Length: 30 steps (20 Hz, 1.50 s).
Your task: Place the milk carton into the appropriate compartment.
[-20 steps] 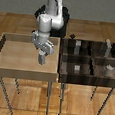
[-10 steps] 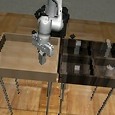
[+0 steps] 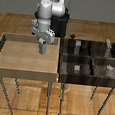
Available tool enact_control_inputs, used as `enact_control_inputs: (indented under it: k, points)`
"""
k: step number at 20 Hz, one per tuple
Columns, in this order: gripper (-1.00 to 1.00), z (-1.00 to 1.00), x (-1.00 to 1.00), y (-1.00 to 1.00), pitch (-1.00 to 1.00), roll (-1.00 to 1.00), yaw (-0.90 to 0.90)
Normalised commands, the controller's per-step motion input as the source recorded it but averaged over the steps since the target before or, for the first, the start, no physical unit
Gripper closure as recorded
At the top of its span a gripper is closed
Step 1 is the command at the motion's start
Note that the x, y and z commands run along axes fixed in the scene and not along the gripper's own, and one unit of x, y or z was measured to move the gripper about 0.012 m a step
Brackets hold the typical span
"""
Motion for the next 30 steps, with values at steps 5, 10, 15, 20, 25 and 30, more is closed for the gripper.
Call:
enact_control_inputs:
  k: [5,10,15,20,25,30]
  points:
    - [1.00,1.00,0.00,0.00,0.00,0.00,0.00]
    - [1.00,0.80,0.00,0.05,0.00,0.00,0.00]
    - [1.00,0.00,0.00,0.80,0.00,0.00,0.00]
    - [1.00,0.00,0.00,1.00,0.00,0.00,0.00]
    - [1.00,0.00,0.00,1.00,0.00,0.00,0.00]
    - [1.00,0.00,-0.30,0.60,0.00,0.00,0.00]
